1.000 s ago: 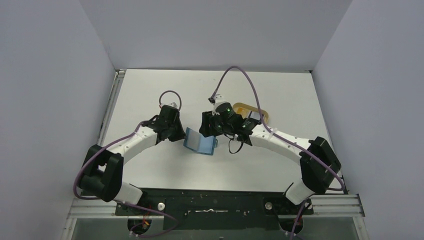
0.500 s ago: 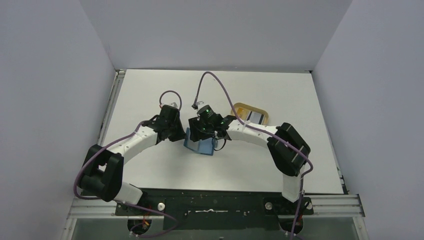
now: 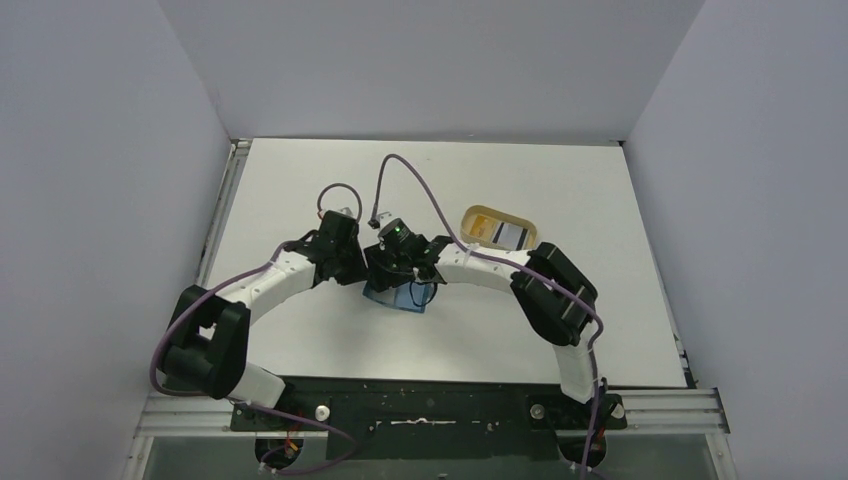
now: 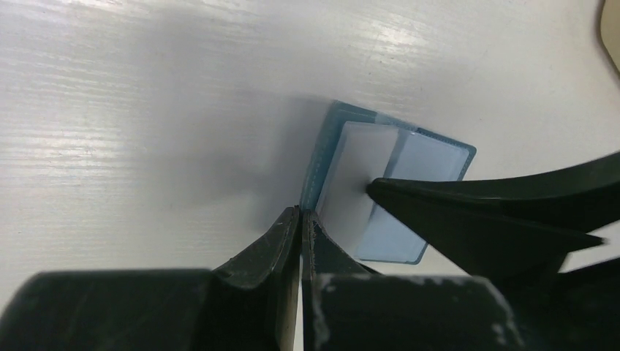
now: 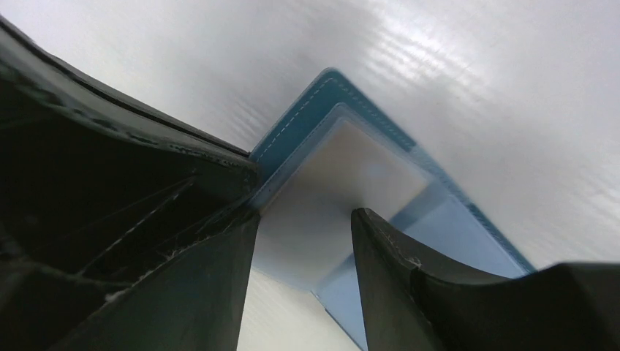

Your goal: Take the credit cards out of the card holder

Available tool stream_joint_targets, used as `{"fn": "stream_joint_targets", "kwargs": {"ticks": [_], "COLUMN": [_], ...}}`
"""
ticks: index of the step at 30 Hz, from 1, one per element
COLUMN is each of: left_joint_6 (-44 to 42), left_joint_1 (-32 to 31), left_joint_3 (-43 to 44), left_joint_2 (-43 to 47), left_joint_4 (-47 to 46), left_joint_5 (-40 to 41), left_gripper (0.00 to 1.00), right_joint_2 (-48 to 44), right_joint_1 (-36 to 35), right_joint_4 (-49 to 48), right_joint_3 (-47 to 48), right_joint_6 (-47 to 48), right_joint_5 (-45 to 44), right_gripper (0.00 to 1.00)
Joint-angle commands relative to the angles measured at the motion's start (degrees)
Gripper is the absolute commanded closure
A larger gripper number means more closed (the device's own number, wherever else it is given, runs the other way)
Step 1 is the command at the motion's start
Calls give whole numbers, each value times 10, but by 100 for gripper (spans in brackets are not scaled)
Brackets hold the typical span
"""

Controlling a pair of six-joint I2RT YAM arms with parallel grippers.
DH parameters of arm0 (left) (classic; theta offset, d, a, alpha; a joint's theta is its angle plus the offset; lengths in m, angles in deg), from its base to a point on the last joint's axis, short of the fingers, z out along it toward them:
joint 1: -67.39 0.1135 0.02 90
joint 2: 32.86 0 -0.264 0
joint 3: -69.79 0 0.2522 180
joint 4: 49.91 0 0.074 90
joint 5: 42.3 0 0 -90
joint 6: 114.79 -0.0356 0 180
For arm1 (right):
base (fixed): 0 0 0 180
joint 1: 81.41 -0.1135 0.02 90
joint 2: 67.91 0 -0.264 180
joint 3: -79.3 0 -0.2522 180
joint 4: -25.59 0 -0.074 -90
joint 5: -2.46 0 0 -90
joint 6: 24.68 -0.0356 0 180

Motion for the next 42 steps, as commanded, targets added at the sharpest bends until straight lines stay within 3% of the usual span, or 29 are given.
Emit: {"fn": "stream_joint_targets", "kwargs": {"ticks": [1,10,31,42], "left_joint_6": [13,12,8,7], "left_joint_1": [3,11,22,22], "left_joint_3": [-2,-10,-20,-30], "left_joint_2": [-1,11,3,-1], "left_joint_4": [-49,-50,-57,-66], "left_joint_5": [-30,-32,-35,-37], "left_gripper": [100,100,100,100], "right_joint_2": [33,53,-71,-186], "right_joint_1": [-29,-42,-42,29], "right_joint_4": [-38,0,160,228], "right_joint_3": [15,21,-65,-111], "right_joint_6": [-8,8,51,9], "right_joint_5": [10,-23,-240,-300], "right_gripper": [48,48,48,42]}}
